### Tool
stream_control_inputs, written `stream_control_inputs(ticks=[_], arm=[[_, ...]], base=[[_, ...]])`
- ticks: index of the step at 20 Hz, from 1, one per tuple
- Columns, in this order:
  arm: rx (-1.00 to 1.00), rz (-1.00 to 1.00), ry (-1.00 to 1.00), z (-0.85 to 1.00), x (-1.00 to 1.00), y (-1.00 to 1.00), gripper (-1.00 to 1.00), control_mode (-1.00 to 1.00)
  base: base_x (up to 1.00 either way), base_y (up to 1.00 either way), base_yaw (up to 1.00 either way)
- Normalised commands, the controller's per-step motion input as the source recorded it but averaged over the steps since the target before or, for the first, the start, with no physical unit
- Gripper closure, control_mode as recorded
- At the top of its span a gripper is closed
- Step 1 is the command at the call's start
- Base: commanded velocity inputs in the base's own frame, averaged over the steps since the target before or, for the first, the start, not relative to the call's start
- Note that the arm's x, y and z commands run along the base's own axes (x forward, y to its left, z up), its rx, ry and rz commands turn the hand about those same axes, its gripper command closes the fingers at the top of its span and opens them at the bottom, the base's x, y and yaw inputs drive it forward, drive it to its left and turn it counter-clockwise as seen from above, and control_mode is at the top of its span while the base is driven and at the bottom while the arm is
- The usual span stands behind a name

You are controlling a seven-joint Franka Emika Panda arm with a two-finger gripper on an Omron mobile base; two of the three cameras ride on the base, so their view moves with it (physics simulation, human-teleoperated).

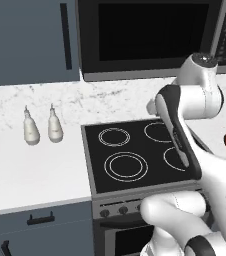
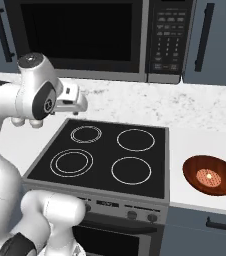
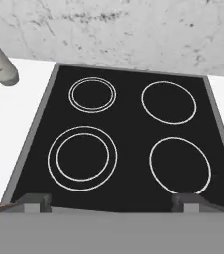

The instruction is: Open the microwave, place the bowl with waffle inside the microwave, then close the microwave door and turn it on.

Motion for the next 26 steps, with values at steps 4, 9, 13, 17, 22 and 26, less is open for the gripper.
stream_control_inputs(ticks=[4, 9, 13, 17, 22, 26], arm=[[-0.07, 0.00, -0.61, 0.13, -0.53, -0.79, -1.00, -1.00], [-0.11, 0.06, -0.12, 0.01, 0.00, -1.00, -1.00, -1.00], [-0.07, 0.05, -0.23, 0.54, -0.49, -1.00, -1.00, -1.00], [0.06, -0.08, -0.03, 0.98, -0.12, -0.66, -1.00, -1.00], [0.13, -0.20, 0.10, 0.98, 0.00, -0.48, -1.00, -1.00], [0.10, -0.06, 0.05, 0.61, 0.16, -0.49, -1.00, -1.00]], base=[[0.00, 0.00, 0.00], [0.00, 0.00, 0.00], [0.00, 0.00, 0.00], [0.00, 0.00, 0.00], [0.00, 0.00, 0.00], [0.00, 0.00, 0.00]])
